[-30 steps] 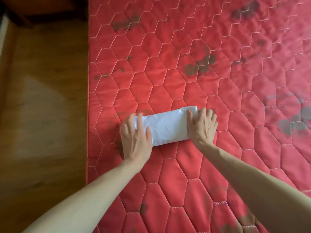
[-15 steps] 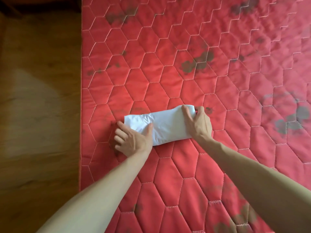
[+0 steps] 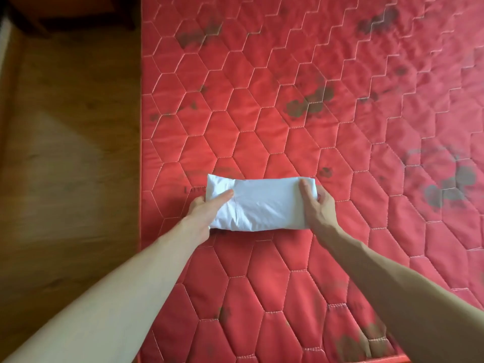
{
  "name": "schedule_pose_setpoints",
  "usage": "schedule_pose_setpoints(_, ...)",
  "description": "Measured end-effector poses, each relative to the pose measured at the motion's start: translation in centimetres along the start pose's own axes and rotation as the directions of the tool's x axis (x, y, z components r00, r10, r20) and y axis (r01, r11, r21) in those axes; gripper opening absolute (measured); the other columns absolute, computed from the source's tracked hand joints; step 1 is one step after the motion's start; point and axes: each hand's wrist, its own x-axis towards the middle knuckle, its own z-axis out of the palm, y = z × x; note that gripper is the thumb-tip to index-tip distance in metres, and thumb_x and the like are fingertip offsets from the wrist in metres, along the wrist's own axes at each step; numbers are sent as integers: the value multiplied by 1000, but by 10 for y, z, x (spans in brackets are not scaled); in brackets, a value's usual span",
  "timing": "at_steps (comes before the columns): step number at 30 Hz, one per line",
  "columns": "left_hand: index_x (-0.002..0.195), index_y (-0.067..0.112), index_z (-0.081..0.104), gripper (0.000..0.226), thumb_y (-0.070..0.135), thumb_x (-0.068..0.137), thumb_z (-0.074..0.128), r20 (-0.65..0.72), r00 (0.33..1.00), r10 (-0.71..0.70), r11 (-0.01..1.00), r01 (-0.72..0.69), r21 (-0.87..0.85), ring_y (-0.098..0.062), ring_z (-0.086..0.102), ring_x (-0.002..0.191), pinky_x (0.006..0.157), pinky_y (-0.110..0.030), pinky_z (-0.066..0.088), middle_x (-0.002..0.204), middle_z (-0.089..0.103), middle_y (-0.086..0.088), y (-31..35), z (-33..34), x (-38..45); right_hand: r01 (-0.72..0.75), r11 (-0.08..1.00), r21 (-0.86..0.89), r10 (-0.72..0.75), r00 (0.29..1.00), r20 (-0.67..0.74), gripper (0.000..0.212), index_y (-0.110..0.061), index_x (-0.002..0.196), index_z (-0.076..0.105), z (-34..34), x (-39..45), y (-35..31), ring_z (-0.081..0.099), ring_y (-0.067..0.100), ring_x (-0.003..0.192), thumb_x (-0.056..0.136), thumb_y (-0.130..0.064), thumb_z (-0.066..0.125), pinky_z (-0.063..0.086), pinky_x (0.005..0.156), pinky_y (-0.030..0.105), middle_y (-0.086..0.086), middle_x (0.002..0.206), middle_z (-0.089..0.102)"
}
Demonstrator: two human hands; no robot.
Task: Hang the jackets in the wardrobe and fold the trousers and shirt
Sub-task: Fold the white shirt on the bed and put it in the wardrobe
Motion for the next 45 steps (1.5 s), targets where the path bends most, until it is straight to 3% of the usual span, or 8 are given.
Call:
schedule_pose_setpoints(6,131,17,50,77,45,73,92,105,994,7,999,-1,-53,-22,69,115,105,-44,53,125,69,-1,28,-20,-58,-26,997,78,21,998,56,29,-47,98,75,-23,-51,-39,74,-3,84,95,-66,53,55,73,29,-19,99,78)
schedule_pose_setpoints(11,131,18,52,80,56,70,88,65,995,71,997,-72,17,-20,61,121,113,-44,45,124,65,4,83,-48,-159,3,993,117,-10,998,64,32,-49,106,73,-58,-131,-125,73,-3,91,96,-68,50,58,78,33,-22,104,76)
schedule_pose_setpoints(15,106,24,64,53,69,80,76,58,969,239,968,-243,67,-20,67,110,98,-39,52,113,70,3,124,-67,-258,51,993,107,-56,997,49,36,-49,107,73,-94,-207,-204,72,-6,86,92,-70,48,54,67,24,-25,101,75)
schedule_pose_setpoints(19,120,12,71,76,74,74,74,45,946,322,946,-324,30,-27,70,113,106,-48,53,118,75,-10,142,-86,-357,52,988,145,-66,993,100,30,-48,95,75,-133,-271,-262,74,-3,77,93,-67,52,55,55,17,-20,94,77)
schedule_pose_setpoints(21,116,13,76,65,68,81,77,36,933,359,933,-358,-14,-25,72,112,107,-50,53,117,77,-10,145,-93,-399,47,987,151,-71,985,157,30,-44,95,77,-152,-297,-282,75,-1,77,94,-65,56,55,53,17,-19,92,78)
schedule_pose_setpoints(28,116,21,75,50,62,87,73,-77,910,407,891,-414,-186,-17,79,97,85,-38,62,106,81,3,134,-131,-501,92,979,183,-167,875,454,35,-27,124,72,-179,-353,-340,75,19,110,99,-50,64,58,98,47,-1,120,78)
schedule_pose_setpoints(37,129,23,71,57,61,87,75,-136,900,414,794,-430,-429,-24,75,111,101,-49,57,121,77,-3,108,-226,-569,5,969,249,-168,752,638,50,-17,127,71,-122,-432,-388,75,32,110,91,-52,69,63,85,52,12,120,77)
schedule_pose_setpoints(45,133,25,67,52,53,90,75,-213,860,463,666,-496,-557,-25,74,114,91,-43,60,126,76,-6,112,-353,-588,-37,963,268,-180,653,736,48,-13,128,68,-6,-493,-439,76,33,107,96,-48,68,64,71,45,14,119,77)
